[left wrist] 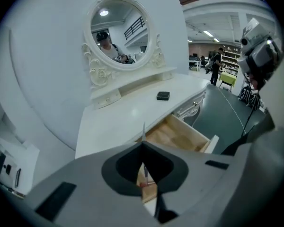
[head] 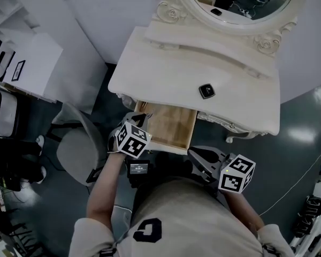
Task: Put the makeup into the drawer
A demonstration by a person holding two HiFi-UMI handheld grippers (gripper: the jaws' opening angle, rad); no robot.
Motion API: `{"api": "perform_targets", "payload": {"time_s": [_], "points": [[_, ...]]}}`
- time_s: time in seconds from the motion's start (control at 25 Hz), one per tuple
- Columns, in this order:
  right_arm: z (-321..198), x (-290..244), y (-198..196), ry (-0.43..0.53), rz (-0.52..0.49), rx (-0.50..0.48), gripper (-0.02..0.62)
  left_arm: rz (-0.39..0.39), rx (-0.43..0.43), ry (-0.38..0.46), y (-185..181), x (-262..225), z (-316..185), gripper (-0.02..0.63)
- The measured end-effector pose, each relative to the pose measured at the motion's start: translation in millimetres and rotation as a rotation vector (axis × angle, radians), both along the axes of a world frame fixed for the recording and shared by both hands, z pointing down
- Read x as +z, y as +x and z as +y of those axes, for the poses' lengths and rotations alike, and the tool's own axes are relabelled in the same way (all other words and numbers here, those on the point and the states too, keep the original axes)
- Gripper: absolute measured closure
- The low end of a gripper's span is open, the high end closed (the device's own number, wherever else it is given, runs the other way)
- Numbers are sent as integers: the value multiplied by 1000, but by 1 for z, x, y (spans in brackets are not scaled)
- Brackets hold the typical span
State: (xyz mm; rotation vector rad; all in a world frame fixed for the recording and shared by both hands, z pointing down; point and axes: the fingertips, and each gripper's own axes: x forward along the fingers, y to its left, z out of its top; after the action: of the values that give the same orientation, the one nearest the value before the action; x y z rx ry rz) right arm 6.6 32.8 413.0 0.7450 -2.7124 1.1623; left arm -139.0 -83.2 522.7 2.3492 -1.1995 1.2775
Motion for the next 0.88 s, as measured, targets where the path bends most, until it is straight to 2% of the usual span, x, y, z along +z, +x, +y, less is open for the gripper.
{"api": "perform_targets", "payload": {"time_s": [0.16, 0.36, 0.44, 0.6, 0.88], "points": [[-3, 3, -7, -11, 21, 34, 566, -58, 77, -30, 2, 24, -5, 554], [-7, 13, -13, -37, 61, 63, 566, -132, 127, 41, 1, 21, -27, 554], [-8, 17, -14, -42, 78, 76, 566, -172, 169, 45, 6, 31, -26, 554], [-8, 24, -13, -65, 96, 112, 566, -218, 229, -23, 28, 80, -8, 554], [-10, 35, -7, -95, 105, 163, 566, -189, 349, -131, 74, 123, 29, 554]]}}
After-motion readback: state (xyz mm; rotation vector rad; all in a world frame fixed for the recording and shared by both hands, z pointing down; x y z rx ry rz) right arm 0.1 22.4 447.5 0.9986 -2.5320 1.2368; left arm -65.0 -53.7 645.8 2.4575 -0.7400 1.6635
